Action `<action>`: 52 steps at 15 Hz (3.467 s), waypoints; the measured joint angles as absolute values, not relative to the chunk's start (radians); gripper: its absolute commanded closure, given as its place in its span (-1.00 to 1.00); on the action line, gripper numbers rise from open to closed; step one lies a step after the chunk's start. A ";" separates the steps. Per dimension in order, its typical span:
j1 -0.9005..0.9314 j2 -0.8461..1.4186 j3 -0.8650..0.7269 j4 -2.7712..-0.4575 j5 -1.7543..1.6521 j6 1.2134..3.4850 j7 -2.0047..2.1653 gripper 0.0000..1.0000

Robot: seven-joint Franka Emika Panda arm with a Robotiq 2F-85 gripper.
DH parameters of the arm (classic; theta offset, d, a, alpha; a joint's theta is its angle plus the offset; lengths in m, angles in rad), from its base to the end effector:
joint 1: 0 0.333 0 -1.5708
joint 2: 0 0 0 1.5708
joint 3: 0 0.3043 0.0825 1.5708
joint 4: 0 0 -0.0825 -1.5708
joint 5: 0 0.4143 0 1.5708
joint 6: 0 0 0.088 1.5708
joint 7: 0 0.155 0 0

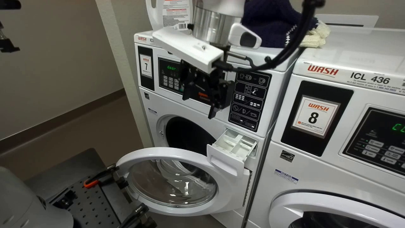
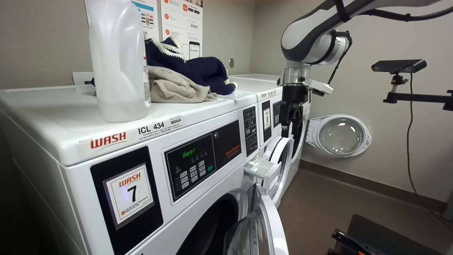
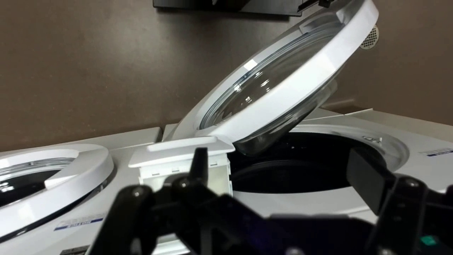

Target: Close the detergent dispenser of the washing machine to the left.

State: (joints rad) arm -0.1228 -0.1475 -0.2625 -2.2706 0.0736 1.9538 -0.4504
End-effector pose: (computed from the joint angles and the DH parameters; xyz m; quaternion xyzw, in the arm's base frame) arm 0.4610 -0.1766 0.3295 -0.9947 -0.0187 0.0589 0.0827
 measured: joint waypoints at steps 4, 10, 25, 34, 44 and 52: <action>-0.150 -0.056 -0.263 -2.292 0.074 2.054 -0.478 -1.00; -0.197 0.084 -0.263 -2.296 0.075 2.133 -0.501 -1.00; -0.293 0.337 -0.187 -2.297 0.084 2.383 -0.629 -1.00; -0.340 0.427 -0.079 -2.288 0.131 2.609 -0.629 -1.00; -0.375 0.552 -0.013 -2.179 0.131 2.749 -0.623 -1.00; -0.440 0.553 0.060 -2.186 0.145 2.796 -0.622 -1.00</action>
State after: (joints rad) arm -0.4402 0.5527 0.0597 -2.1861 0.1452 2.7955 -0.6224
